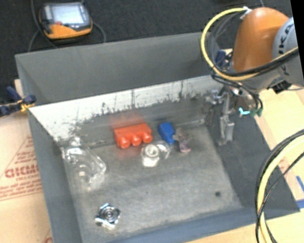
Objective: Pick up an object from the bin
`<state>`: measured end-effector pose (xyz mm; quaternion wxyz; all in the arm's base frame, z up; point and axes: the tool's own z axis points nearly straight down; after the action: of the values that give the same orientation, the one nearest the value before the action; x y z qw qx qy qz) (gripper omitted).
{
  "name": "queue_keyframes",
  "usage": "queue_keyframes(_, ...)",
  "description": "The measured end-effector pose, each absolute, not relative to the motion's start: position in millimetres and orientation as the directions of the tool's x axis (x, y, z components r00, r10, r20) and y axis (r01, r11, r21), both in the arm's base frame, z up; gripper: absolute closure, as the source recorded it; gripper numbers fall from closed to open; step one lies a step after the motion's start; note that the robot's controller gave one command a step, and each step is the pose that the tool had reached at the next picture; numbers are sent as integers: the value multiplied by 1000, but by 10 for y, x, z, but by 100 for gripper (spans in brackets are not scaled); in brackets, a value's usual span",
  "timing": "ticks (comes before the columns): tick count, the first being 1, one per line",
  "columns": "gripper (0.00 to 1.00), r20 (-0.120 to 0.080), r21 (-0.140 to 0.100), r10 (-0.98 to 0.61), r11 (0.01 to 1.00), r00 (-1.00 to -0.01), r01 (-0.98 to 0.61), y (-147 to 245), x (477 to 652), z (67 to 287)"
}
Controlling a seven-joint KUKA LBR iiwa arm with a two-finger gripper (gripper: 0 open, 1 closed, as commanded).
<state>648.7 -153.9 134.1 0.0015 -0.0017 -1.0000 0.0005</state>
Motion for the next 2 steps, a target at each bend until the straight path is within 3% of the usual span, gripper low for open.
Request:
queue_keyframes(1, 0, 0, 0, -76, 997, -997, -76, -928, 6508, 679)
queue_keyframes(2, 100, -7, -4, -73, 997, -997, -73, -969, 6525, 723)
